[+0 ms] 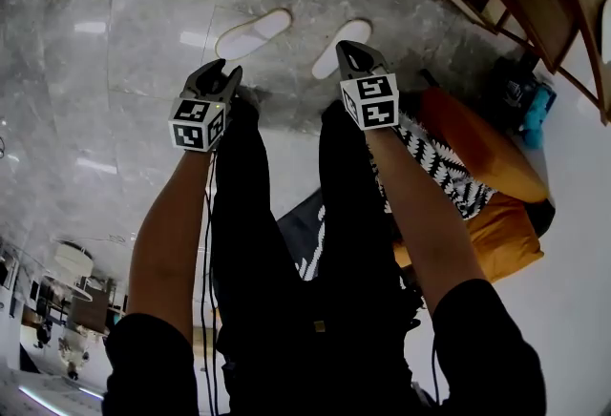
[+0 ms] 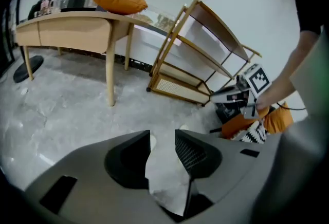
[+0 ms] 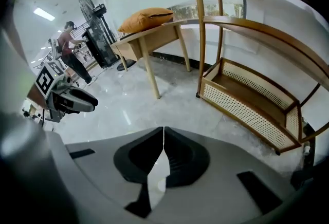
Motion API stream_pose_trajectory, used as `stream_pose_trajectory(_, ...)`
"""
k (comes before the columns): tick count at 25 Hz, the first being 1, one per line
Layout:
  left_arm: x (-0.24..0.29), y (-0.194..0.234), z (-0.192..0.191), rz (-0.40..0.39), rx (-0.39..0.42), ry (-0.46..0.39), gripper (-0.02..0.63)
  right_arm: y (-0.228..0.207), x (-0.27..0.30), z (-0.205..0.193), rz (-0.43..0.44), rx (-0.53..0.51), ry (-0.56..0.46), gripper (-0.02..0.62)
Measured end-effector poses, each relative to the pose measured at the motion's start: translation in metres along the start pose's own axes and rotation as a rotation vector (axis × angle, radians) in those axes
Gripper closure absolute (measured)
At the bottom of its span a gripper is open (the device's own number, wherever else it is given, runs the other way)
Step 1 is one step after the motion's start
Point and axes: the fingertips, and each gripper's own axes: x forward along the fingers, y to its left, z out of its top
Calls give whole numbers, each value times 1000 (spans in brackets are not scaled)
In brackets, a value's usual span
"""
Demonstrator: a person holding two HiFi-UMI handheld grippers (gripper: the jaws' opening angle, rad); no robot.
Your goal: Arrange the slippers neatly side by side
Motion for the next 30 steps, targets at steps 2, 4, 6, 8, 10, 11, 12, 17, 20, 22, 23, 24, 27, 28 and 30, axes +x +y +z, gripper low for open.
stream_pose_trajectory(2, 20, 10, -10, 3, 69, 49, 445, -12, 11, -10, 0, -6, 4, 561)
stream_pose_trajectory(4, 43, 27, -20, 19, 110, 94, 445, -25, 24, -18, -1, -27, 3, 561)
stream_pose_trajectory(6, 66, 43, -34, 25, 159, 149, 445, -37, 34, -28, -2, -47, 4, 560)
stream_pose_trajectory(8, 88, 55, -58, 3, 227, 231, 448, -49, 43, -43, -6, -44, 12, 561)
stream_pose_trajectory(10, 112, 66, -82, -33, 296, 322, 460, -61, 52, -57, -10, -26, 14, 561)
stream_pose_trajectory(11, 124, 72, -91, -46, 331, 360, 460, -66, 58, -63, -9, -22, 13, 561)
stream_pose_trajectory(12, 135, 79, -97, -52, 365, 391, 460, -69, 64, -70, -6, -25, 12, 561)
stream_pose_trajectory(17, 181, 104, -127, -46, 440, 493, 462, -86, 89, -108, 1, -13, 34, 561)
stream_pose_trajectory(20, 195, 112, -142, -47, 456, 562, 463, -90, 99, -122, -4, 16, 39, 561)
stream_pose_trajectory(22, 202, 116, -147, -42, 483, 590, 473, -94, 104, -125, -11, 37, 31, 561)
stream_pose_trajectory(23, 205, 118, -147, -38, 493, 597, 495, -96, 105, -126, -14, 44, 27, 561)
stream_pose_trajectory(24, 208, 119, -148, -36, 499, 603, 502, -98, 106, -126, -18, 49, 23, 560)
stream_pose_trajectory(27, 210, 118, -147, -40, 517, 621, 560, -108, 106, -126, -37, 57, 22, 561)
stream_pose_trajectory(28, 209, 117, -146, -44, 522, 625, 569, -112, 105, -126, -47, 62, 24, 561)
stream_pose_trajectory(30, 205, 114, -144, -53, 524, 629, 575, -117, 102, -125, -67, 79, 25, 561)
